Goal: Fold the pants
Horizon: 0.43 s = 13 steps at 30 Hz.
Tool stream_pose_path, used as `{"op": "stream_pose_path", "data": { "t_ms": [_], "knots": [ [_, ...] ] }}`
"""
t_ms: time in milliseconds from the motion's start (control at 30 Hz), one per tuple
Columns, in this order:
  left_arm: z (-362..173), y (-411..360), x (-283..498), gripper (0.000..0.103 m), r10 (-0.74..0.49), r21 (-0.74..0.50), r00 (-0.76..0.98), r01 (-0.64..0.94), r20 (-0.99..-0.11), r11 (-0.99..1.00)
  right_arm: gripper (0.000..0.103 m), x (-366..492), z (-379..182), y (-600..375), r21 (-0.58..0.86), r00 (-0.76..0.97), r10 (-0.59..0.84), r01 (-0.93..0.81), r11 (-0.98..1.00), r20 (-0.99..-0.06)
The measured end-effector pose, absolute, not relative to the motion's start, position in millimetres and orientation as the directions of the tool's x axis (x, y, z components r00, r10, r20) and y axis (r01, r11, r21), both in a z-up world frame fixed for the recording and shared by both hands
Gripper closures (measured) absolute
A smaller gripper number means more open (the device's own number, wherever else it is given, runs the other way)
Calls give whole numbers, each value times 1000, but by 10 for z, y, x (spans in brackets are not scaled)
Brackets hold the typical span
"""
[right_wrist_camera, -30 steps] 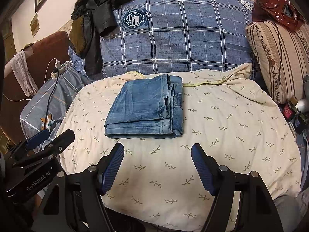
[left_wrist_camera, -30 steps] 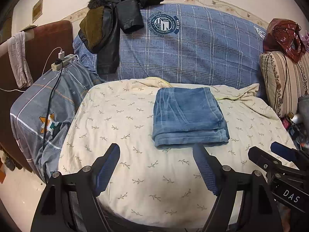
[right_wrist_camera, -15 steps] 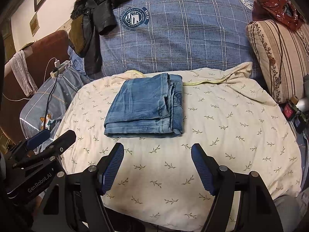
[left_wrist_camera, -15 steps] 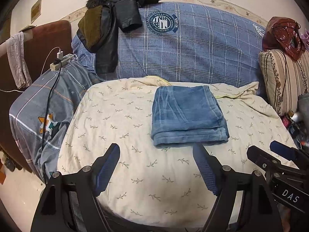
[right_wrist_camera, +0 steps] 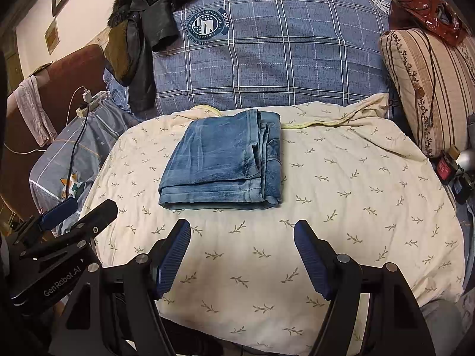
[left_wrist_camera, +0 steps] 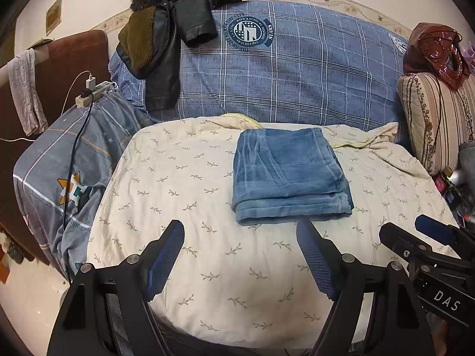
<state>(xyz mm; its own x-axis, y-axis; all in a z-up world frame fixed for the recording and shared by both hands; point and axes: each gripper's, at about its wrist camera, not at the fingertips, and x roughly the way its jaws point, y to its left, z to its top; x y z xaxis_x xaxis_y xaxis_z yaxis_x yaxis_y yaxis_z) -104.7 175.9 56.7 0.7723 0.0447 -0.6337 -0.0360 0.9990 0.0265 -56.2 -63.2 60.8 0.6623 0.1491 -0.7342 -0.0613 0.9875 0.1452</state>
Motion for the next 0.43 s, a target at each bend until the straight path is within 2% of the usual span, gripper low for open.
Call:
{"op": "stream_pose_path", "data": {
  "t_ms": [233, 333, 433],
  "knots": [
    [554, 1787, -998, 25, 24, 4, 767, -28, -641, 1000, 30, -552, 584, -635, 150, 661, 149, -56, 987, -736],
    [541, 1799, -903, 25, -35, -33, 752, 18, -658, 999, 30, -521, 563, -653, 154, 658, 150, -51, 987, -738],
    [534, 1817, -801, 25, -46, -34, 769, 31, -637, 999, 30, -432, 536, -682, 187, 655, 186, -69, 980, -732]
  ]
}}
